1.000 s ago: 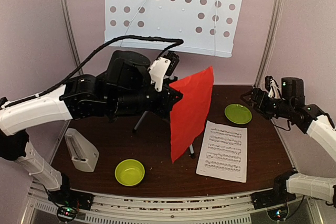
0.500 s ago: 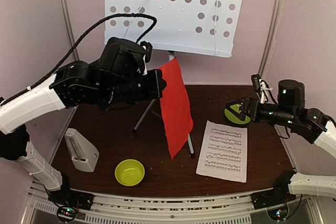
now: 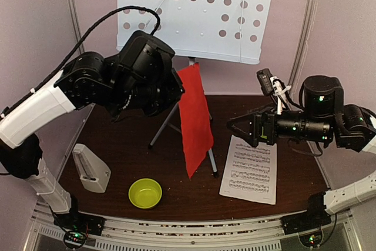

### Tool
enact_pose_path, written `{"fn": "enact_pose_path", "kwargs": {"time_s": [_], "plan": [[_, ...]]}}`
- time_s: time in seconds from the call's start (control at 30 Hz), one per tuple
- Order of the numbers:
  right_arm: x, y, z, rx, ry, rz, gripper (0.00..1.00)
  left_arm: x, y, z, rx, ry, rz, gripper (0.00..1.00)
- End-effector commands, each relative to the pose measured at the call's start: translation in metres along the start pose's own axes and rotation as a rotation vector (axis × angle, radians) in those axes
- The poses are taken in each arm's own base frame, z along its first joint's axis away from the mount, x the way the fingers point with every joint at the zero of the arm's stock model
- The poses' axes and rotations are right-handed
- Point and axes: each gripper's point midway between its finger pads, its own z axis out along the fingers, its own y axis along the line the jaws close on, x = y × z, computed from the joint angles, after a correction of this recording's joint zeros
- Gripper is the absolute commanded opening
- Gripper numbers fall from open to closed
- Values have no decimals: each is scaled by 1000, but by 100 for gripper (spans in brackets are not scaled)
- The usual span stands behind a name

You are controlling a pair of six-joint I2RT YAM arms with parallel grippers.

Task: Set up the instrument practice props

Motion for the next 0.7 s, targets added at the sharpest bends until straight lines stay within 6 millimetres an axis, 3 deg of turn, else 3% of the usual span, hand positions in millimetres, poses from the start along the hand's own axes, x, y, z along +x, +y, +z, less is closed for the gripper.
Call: {"fn": "enact_pose_path", "kwargs": {"time_s": [0.0,0.2,0.4,0.67], "plan": [[-17,21,-5,37,-45,-73,100,-4,-21,-13,30,-48,-85,0],[-22,43,9,123,-51,-98,100,2,-31,-18,59,-16,-114,0],[-27,47,12,253,-92,-116,100,9,-44,-25,89,-16,-121,0],[-14,46,17,292,-73,-157,100,14,-61,-29,145,-26,-123,0]]}}
